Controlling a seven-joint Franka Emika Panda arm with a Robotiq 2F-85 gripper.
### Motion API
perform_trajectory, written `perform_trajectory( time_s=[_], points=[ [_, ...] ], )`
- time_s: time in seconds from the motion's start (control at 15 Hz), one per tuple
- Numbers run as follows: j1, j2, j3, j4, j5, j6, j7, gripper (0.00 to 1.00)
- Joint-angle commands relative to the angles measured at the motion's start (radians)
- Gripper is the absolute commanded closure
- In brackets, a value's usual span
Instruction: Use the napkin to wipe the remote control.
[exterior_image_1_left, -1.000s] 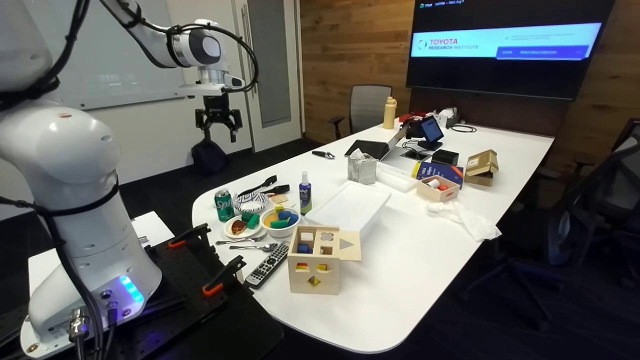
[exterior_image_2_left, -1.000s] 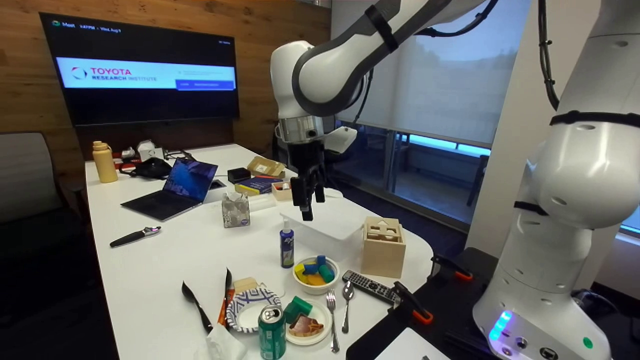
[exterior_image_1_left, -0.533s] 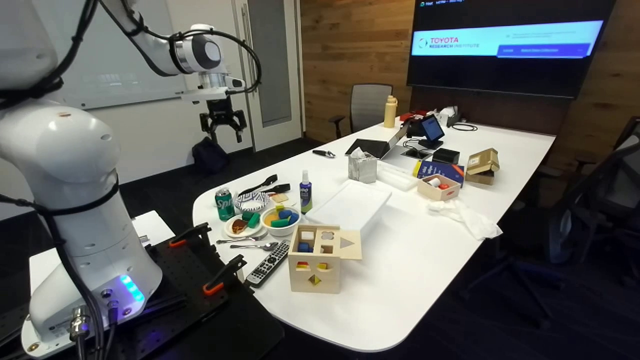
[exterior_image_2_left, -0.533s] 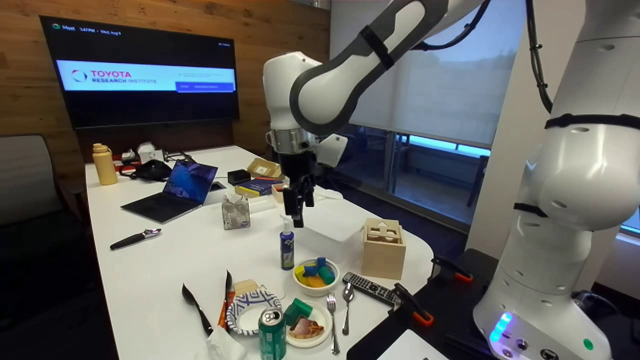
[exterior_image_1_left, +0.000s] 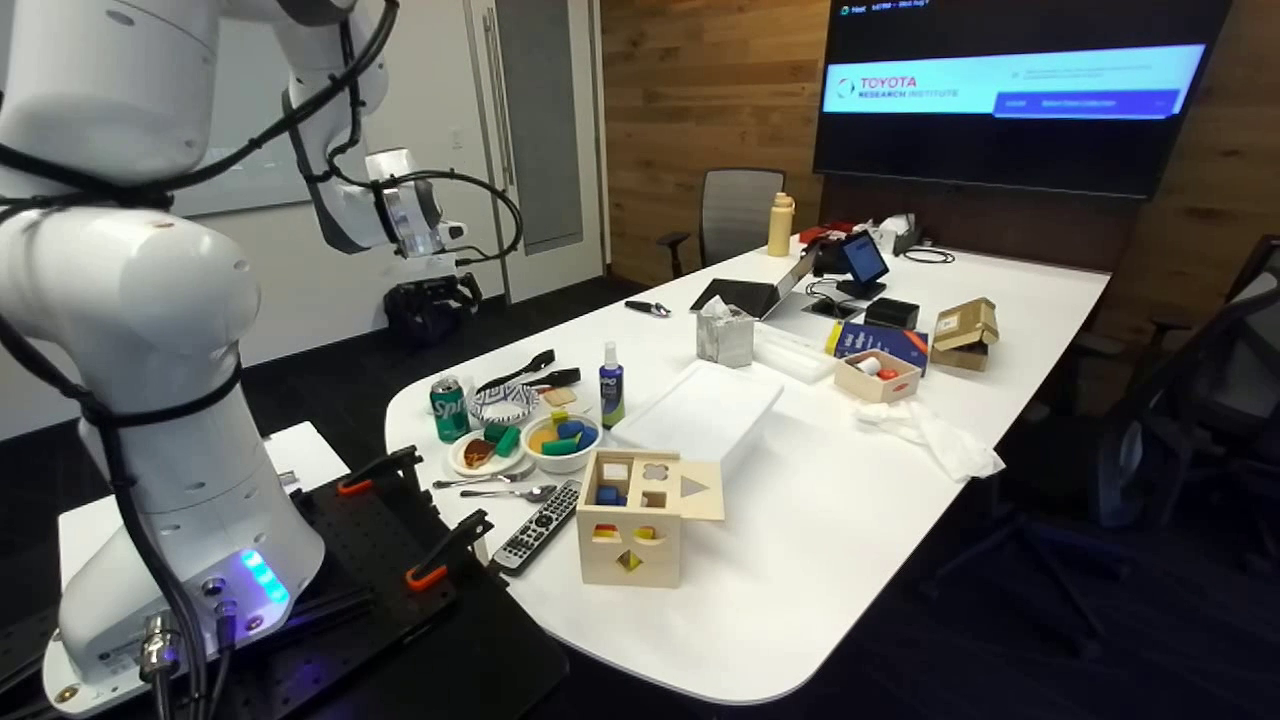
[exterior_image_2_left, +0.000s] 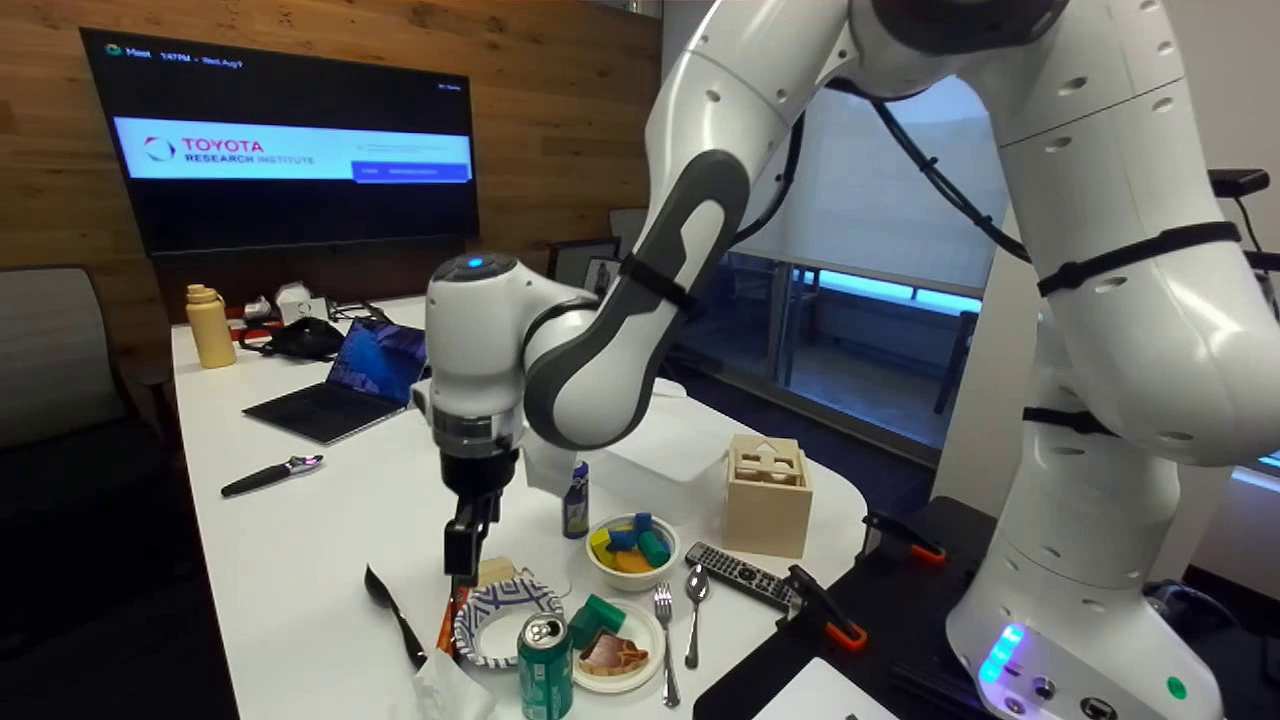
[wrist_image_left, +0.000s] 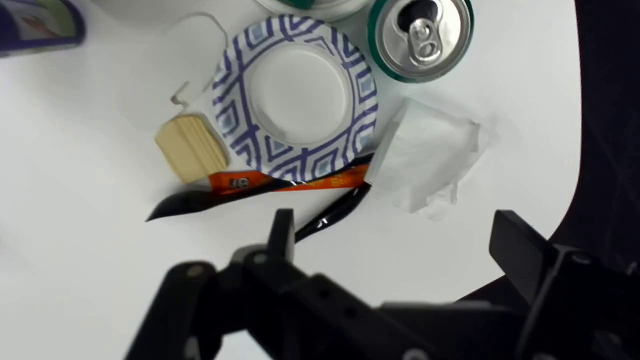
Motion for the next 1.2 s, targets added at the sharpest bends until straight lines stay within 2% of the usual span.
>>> perform_trajectory(
  time_s=[0.0,0.27,0.53,0.87,1.0,1.07,1.13],
  points=[
    [0.097,0.245,-0.042,0.233,0.028,-0.004,-0.057,0.0],
    [0.16,0.482,-0.042,0.467,0.123,-0.062,-0.135,0.0],
    [0.235,0.671,-0.08,0.69,0.207,-0.136,-0.115,0.0],
    [0.366,0.753,-0.189,0.849,0.242,-0.22,0.017,0.0],
    [0.399,0.769,-0.208,0.899,0.248,-0.281,0.046,0.0],
    [0.411,0.779,-0.214,0.926,0.251,-0.306,0.057,0.25],
    [0.423,0.787,-0.219,0.95,0.254,-0.332,0.067,0.26]
  ],
)
